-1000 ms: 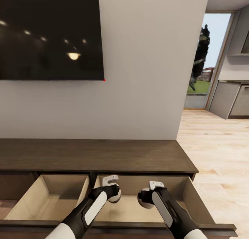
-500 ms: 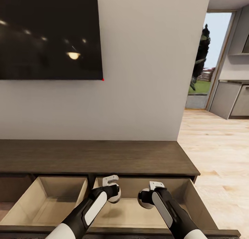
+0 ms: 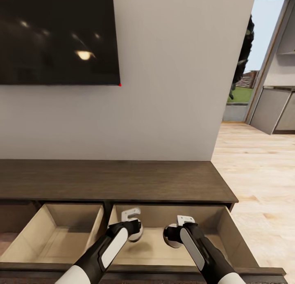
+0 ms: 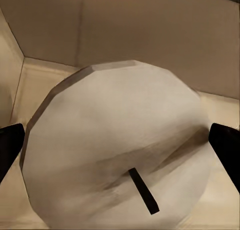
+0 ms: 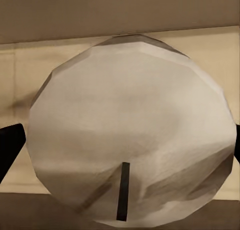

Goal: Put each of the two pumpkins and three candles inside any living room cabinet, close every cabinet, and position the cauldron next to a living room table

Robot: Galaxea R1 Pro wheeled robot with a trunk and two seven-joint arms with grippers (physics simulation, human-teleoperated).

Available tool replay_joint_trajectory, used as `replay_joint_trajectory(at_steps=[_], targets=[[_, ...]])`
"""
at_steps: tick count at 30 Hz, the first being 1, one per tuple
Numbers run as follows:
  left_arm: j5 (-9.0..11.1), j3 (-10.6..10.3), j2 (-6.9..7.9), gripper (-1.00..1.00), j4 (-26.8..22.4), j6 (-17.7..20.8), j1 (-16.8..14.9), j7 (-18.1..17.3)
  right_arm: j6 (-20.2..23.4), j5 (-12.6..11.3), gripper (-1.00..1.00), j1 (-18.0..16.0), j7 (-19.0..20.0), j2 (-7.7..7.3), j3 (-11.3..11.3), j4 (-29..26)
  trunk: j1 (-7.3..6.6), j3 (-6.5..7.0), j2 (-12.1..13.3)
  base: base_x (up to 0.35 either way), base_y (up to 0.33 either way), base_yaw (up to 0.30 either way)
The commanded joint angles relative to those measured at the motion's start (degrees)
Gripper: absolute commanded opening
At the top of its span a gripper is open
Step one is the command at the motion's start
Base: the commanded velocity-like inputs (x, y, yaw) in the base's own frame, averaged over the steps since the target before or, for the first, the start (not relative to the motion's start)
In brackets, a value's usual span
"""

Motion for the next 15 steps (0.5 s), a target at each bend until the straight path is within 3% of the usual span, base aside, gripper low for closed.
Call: replay_joint_trajectory(at_steps=[1,5,15], targets=[[0.8,-0.2,-0.06,-1.00,-0.1,0.0,0.0,2.1,0.0,-0.7,-1.00,0.0,-0.7,-0.04,0.1,-0.1,0.01,-0.28,0.0,0.000,0.000,0.000],[0.9,-0.3,-0.27,-1.00,-0.2,0.0,0.0,6.3,-0.5,-0.7,-1.00,0.0,-0.7,-0.05,0.2,-0.1,0.11,-1.17,-0.1,0.000,0.000,0.000],[0.9,-0.3,-0.38,-1.00,-0.4,0.0,-0.1,7.0,-1.6,-0.6,-1.00,0.0,-0.7,-0.09,0.2,-0.2,0.37,-3.38,-0.2,0.000,0.000,0.000]])
